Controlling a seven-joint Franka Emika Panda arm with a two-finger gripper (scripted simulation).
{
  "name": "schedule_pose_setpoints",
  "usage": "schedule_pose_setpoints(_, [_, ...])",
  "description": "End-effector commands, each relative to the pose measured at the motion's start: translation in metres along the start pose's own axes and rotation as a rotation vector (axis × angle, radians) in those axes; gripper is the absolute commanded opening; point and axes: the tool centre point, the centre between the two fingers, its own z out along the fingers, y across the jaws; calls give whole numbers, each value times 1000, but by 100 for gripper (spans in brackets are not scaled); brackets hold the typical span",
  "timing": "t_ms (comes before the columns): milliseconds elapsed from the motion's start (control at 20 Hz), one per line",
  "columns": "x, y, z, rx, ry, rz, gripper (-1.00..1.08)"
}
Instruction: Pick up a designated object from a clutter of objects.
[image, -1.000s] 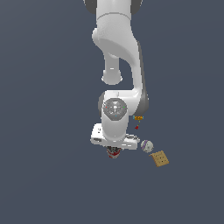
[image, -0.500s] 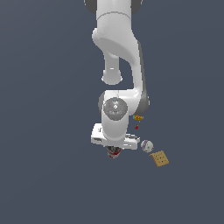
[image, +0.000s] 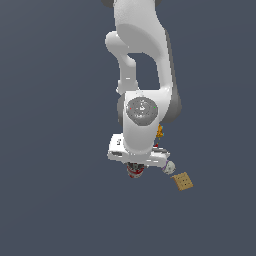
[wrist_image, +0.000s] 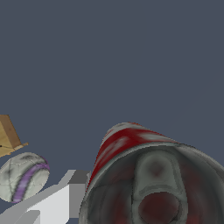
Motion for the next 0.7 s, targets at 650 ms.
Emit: schedule_pose_setpoints(650, [6,-66,-160,1,5,0,-100])
